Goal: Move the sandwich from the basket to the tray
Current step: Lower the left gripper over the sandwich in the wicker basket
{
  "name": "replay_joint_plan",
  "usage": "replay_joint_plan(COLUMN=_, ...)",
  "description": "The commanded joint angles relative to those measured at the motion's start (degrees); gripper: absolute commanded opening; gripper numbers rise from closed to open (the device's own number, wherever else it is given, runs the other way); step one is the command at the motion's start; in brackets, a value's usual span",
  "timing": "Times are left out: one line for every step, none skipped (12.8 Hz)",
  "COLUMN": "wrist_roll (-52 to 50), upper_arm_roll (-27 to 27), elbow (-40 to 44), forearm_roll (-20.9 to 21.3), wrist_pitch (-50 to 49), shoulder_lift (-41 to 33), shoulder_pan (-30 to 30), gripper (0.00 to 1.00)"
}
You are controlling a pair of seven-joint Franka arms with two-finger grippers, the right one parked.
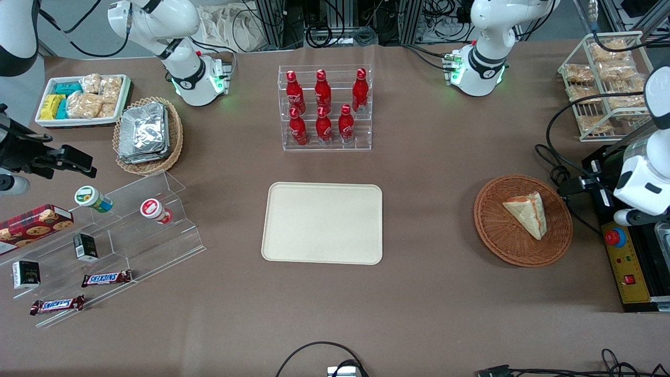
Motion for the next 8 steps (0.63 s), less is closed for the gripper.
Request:
replay_joint_plan(wrist_roll=-9.36, upper_arm_roll=-0.17, elbow=-0.76, forearm_roll=1.1, wrist_pitch=-0.57, shoulder_lift=0.87, shoulder_pan=-0.2, gripper=1.0)
replay_joint_plan(wrist_roll=-14.64, upper_arm_roll=-0.26, elbow=-1.91, forearm_roll=1.19, wrist_pitch=-0.22, shoulder_lift=0.79, shoulder_pan=-0.37, gripper=1.0)
replay_joint_plan(wrist_roll=-16.69, upper_arm_roll=-0.17, elbow=-3.4, forearm_roll=1.19, wrist_pitch=0.65, shoulder_lift=0.7, shoulder_pan=-0.2, gripper=1.0)
replay_joint_plan(wrist_roll=-17.15, upper_arm_roll=-0.08, elbow=-5.76, forearm_roll=1.19, wrist_pitch=2.92, shoulder_lift=0.44, shoulder_pan=0.15, gripper=1.0)
replay_joint_plan(wrist_roll=-17.24, upper_arm_roll=-0.08, elbow=-8.92, forearm_roll=1.1, wrist_pitch=6.34, shoulder_lift=0.0, shoulder_pan=0.76, gripper=1.0)
replay_joint_plan(wrist_roll=-17.76, upper_arm_roll=0.01, elbow=-12.25, forearm_roll=1.1, wrist_pitch=9.25, shoulder_lift=0.08, shoulder_pan=1.64, gripper=1.0)
replay_joint_plan(wrist_roll=-19.16, upper_arm_roll=-0.08, elbow=-15.68, forearm_roll=1.1, wrist_pitch=12.58, shoulder_lift=0.08, shoulder_pan=2.95, gripper=1.0)
replay_joint_plan(wrist_roll=-20.22, upper_arm_roll=-0.08, elbow=-18.94, forearm_roll=1.01, wrist_pitch=15.49, shoulder_lift=-0.01, shoulder_pan=3.31, gripper=1.0)
